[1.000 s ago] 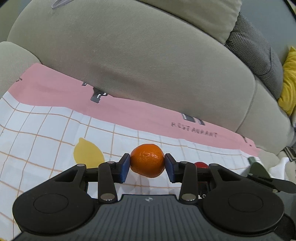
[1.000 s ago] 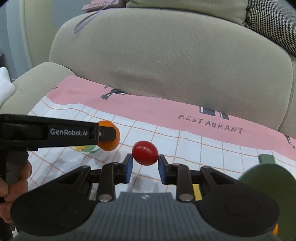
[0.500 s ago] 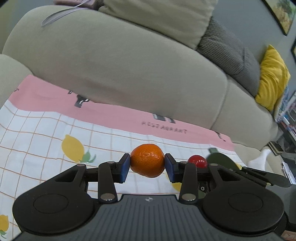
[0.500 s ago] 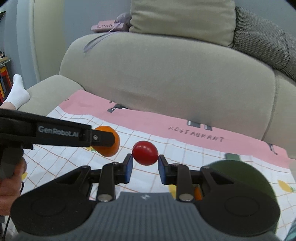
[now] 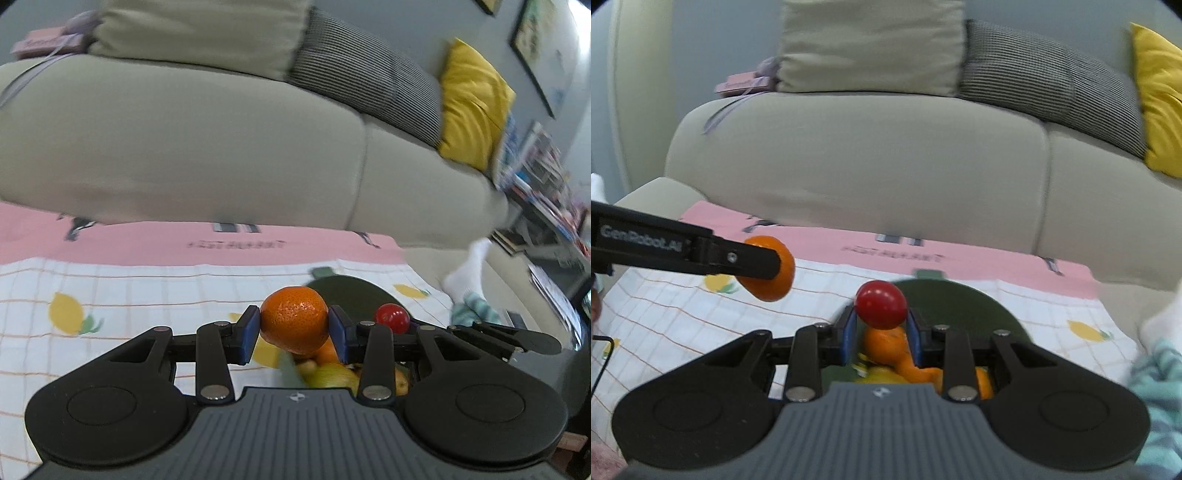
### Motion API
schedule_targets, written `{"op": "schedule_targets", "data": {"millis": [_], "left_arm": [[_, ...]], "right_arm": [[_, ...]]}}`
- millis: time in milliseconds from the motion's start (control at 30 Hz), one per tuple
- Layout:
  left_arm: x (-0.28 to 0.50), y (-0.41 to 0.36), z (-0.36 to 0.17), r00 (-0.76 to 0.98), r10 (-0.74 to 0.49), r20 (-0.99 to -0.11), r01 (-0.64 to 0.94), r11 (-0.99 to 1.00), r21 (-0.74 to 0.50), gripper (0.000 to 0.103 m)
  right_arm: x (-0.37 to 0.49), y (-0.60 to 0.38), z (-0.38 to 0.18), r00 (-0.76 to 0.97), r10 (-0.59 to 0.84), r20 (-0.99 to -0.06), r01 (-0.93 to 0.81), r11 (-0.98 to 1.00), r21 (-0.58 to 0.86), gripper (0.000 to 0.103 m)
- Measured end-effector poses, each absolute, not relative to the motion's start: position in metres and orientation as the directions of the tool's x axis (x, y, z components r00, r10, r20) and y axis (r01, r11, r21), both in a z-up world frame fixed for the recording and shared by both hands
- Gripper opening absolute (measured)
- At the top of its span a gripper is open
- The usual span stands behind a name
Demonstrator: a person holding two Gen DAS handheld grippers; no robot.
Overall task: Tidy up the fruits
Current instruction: 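Carry the mandarin and tomato over the green colander with both tools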
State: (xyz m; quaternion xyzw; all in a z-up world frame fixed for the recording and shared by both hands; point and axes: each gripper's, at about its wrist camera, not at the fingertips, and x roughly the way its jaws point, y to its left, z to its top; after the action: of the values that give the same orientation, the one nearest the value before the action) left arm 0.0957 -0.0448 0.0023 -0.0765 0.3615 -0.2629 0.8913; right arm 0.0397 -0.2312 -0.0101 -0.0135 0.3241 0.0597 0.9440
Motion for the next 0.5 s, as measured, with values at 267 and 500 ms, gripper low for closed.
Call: {"op": "schedule_targets", "data": {"millis": [267, 500], "left_arm": [[0.104, -0.099, -0.005, 0.522, -0.544, -0.658, 0.489, 0.822, -0.292, 0.045], [0.121, -0.123, -0.019, 0.468, -0.524, -0.711, 0.490, 0.824, -0.285, 0.045]], "right_arm": [[0.034, -0.277, -0.024, 0.780, 0.054, -0.624, -0.028, 0.998, 0.051, 0.026], [0.043, -0.289, -0.040, 0.766, 0.052, -0.641, -0.034, 0.999, 0.039, 0.026]]}}
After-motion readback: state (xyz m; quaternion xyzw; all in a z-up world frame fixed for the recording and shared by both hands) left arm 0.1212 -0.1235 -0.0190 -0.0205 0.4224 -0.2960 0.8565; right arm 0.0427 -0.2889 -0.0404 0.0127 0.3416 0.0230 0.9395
